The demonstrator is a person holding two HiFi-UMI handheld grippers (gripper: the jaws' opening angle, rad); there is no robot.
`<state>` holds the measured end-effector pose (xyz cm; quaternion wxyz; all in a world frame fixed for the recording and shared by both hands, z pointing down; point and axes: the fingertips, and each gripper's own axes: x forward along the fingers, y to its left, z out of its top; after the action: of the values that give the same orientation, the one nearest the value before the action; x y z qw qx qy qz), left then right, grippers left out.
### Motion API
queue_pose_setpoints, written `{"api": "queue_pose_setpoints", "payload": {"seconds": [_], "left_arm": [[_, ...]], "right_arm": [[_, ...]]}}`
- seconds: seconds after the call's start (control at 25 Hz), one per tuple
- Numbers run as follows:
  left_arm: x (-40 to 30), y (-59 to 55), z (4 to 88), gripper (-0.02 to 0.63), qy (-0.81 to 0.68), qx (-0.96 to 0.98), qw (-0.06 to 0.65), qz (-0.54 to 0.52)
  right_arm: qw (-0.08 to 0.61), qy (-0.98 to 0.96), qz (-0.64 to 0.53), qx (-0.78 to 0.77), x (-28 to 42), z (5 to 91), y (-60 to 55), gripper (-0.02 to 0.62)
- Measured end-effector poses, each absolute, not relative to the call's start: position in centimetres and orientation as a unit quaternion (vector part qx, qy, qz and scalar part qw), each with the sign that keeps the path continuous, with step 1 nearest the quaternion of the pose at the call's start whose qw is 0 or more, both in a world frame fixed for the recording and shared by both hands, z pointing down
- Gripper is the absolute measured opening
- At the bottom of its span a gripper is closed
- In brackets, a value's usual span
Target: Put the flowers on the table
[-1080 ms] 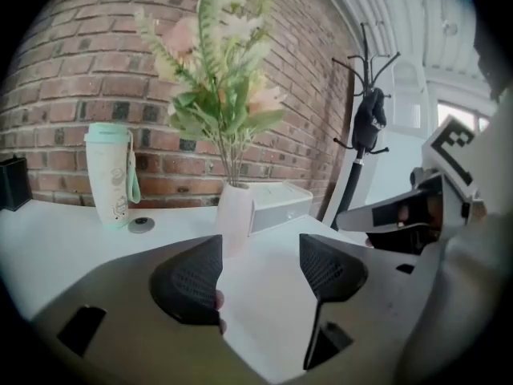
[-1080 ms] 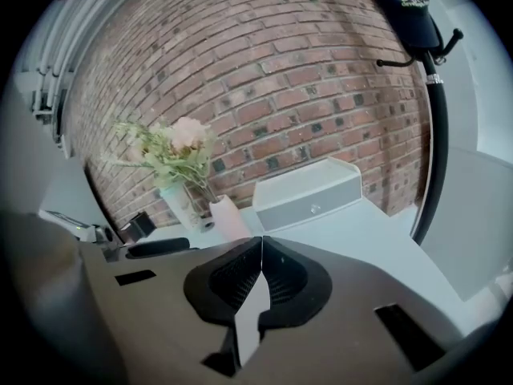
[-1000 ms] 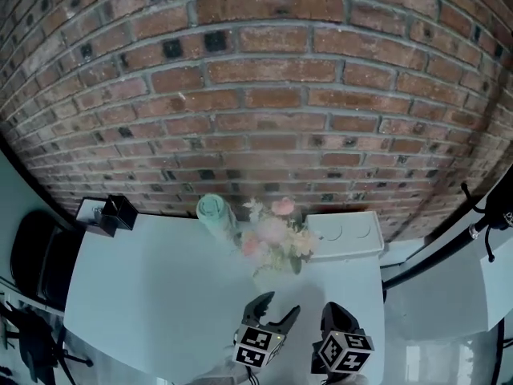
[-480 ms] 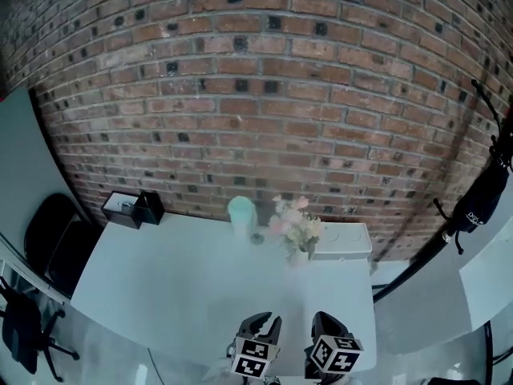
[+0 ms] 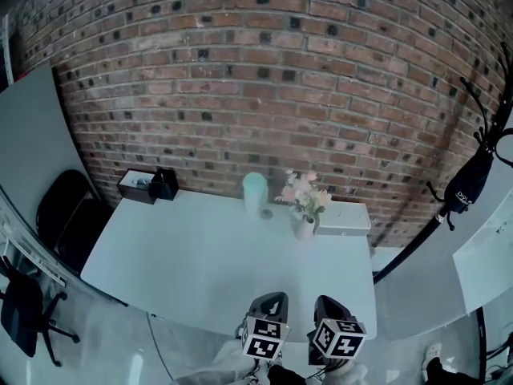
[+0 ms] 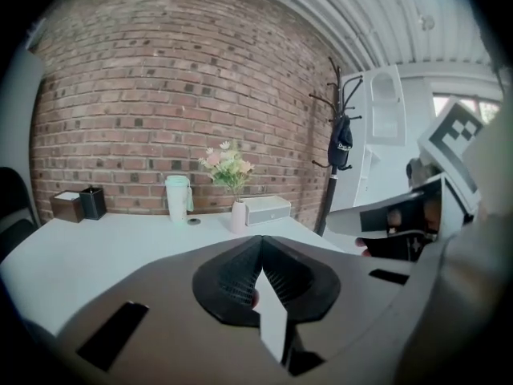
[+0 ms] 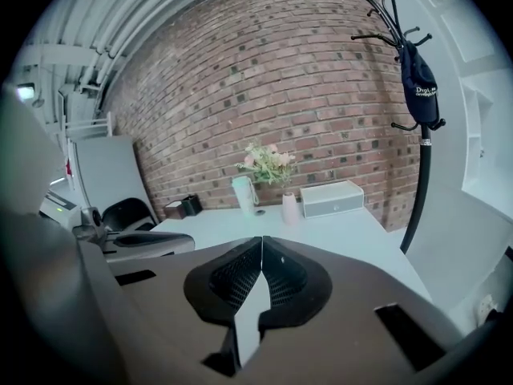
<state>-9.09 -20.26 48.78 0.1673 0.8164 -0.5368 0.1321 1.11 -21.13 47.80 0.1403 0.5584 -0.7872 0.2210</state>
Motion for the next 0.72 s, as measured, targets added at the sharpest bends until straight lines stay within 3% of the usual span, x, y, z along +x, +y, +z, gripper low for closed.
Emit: {"api": "queue_pose_setpoints", "payload": {"seconds": [0.72], "left_arm": [[-7.2,-17.8,48.9,0.008,-0.559,0.796,0.190,0.131]], "right_arm": [[0.110,-0.800,0.225,0.546,3.5,46.8,-18.8,0.025]]}}
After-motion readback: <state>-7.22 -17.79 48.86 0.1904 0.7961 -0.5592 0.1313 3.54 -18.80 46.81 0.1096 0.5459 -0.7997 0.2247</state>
